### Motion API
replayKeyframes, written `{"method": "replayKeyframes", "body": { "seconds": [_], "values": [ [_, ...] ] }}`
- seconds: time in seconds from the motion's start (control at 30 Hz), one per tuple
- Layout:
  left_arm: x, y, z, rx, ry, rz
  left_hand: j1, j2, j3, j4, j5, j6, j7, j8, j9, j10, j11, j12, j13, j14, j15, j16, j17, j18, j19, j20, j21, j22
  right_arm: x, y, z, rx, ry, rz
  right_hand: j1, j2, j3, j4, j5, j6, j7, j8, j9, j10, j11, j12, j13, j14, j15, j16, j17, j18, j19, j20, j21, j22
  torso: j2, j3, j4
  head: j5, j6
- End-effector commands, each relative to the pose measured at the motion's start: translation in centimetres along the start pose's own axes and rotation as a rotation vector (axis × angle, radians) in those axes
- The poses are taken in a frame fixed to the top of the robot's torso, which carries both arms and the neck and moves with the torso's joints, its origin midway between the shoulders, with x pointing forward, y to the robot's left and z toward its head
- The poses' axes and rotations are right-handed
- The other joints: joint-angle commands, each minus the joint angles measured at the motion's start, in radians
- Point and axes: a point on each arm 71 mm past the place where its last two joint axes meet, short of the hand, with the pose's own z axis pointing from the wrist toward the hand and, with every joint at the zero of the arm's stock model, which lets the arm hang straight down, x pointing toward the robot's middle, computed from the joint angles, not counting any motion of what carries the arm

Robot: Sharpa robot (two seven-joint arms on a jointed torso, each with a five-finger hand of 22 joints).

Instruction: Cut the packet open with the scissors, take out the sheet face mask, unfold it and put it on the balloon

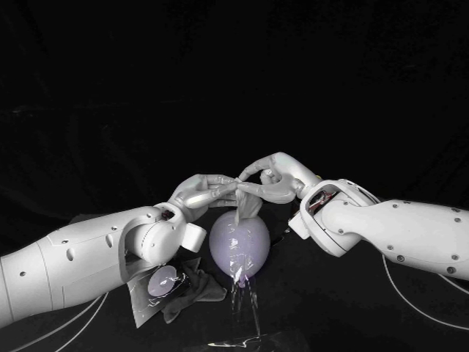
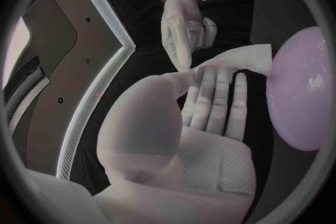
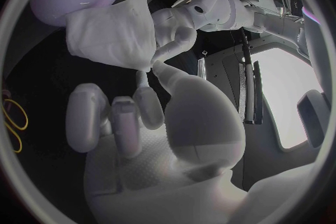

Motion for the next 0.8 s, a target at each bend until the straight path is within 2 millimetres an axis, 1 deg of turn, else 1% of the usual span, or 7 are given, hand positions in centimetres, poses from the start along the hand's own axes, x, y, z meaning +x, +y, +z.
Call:
{"method": "replayKeyframes", "body": {
  "seconds": [0.03,0.27,0.3,0.43,0.6,0.73,0.8],
  "values": [
    [0.17,-0.25,0.05,0.019,0.014,-0.012,0.002,0.013,0.001,-0.009,0.003,-0.004,0.001,0.003,0.088,0.007,0.002,-0.002,0.001,0.003,-0.002,0.005,0.002,0.014,0.007,0.003,0.007,0.002,0.02,-0.11,-0.01,0.008,0.002,-0.021,-0.01,0.001,-0.006,-0.001,0.003,0.007,-0.001,-0.003,-0.002,0.004,0.001,0.003,0.061,0.106,0.002,0.003,0.263,-0.01,0.001,0.0,-0.004,0.167,0.0,0.0006,0.0002,-0.001,0.0],
    [0.18,-0.26,0.02,0.019,0.016,-0.014,0.002,0.014,0.001,-0.01,0.003,-0.004,0.001,0.003,0.088,0.007,0.002,-0.002,0.001,0.003,-0.002,0.006,0.003,0.015,0.008,0.003,0.008,0.002,0.07,-0.22,0.02,0.016,0.008,-0.027,0.01,0.011,-0.005,-0.002,0.004,0.02,-0.005,-0.002,-0.004,0.006,-0.003,0.006,0.063,0.106,-0.001,0.003,0.263,-0.01,0.001,-0.002,-0.003,0.168,0.001,0.0003,0.0003,-0.002,0.0],
    [0.19,-0.26,0.02,0.019,0.016,-0.014,0.002,0.014,0.001,-0.01,0.003,-0.004,0.001,0.003,0.088,0.007,0.002,-0.002,0.001,0.003,-0.002,0.006,0.003,0.015,0.008,0.003,0.008,0.002,0.1,-0.23,0.03,0.017,0.01,-0.028,0.02,0.016,-0.002,-0.004,0.004,0.024,-0.007,-0.002,-0.005,0.006,-0.005,0.007,0.064,0.106,-0.002,0.003,0.263,-0.01,0.002,-0.003,-0.002,0.169,0.001,0.0001,0.0005,-0.002,-0.001],
    [0.22,-0.25,0.01,0.018,0.018,-0.012,0.001,0.014,0.001,-0.01,0.003,-0.004,0.001,0.002,0.088,0.007,0.002,-0.002,0.001,0.002,-0.002,0.006,0.003,0.015,0.008,0.003,0.008,0.003,0.22,-0.27,0.08,0.019,0.016,-0.032,0.034,0.024,0.001,-0.007,0.003,0.032,-0.01,0.0,-0.006,0.007,-0.007,0.009,0.065,0.106,-0.004,0.003,0.263,-0.01,0.003,-0.005,-0.001,0.17,0.0,-0.0002,0.0005,-0.002,-0.001],
    [0.3,-0.25,0.02,0.017,0.02,-0.011,0.001,0.014,0.002,-0.011,0.003,-0.005,0.001,0.002,0.089,0.006,0.003,-0.002,0.001,0.002,-0.002,0.007,0.004,0.015,0.008,0.003,0.009,0.003,0.43,-0.22,0.16,0.018,0.025,-0.037,0.04,0.026,0.001,-0.009,0.003,0.038,-0.011,0.001,-0.006,0.007,-0.008,0.009,0.065,0.106,-0.006,0.003,0.263,-0.01,0.003,-0.006,-0.002,0.17,0.0,-0.0001,0.0003,-0.001,-0.002],
    [0.36,-0.24,0.03,0.016,0.022,-0.011,0.001,0.014,0.002,-0.012,0.003,-0.005,0.001,0.002,0.09,0.007,0.003,-0.002,0.001,0.001,-0.002,0.007,0.004,0.016,0.008,0.003,0.01,0.004,0.54,-0.14,0.19,0.016,0.028,-0.039,0.056,0.033,0.005,-0.015,0.003,0.052,-0.017,0.007,-0.005,0.01,-0.013,0.013,0.068,0.106,-0.009,0.003,0.263,-0.01,0.004,-0.008,0.001,0.171,0.0,-0.0001,0.0007,-0.002,-0.003],
    [0.38,-0.24,0.04,0.016,0.021,-0.011,0.001,0.013,0.002,-0.013,0.003,-0.005,0.002,0.002,0.09,0.007,0.002,-0.002,0.001,0.001,-0.002,0.008,0.005,0.016,0.009,0.002,0.011,0.004,0.58,-0.1,0.2,0.013,0.028,-0.04,0.067,0.04,0.008,-0.019,0.003,0.067,-0.023,0.014,-0.003,0.014,-0.018,0.018,0.071,0.106,-0.013,0.003,0.263,-0.011,0.006,-0.011,0.005,0.173,0.0,-0.0001,0.0004,-0.001,-0.004]
  ]
}}
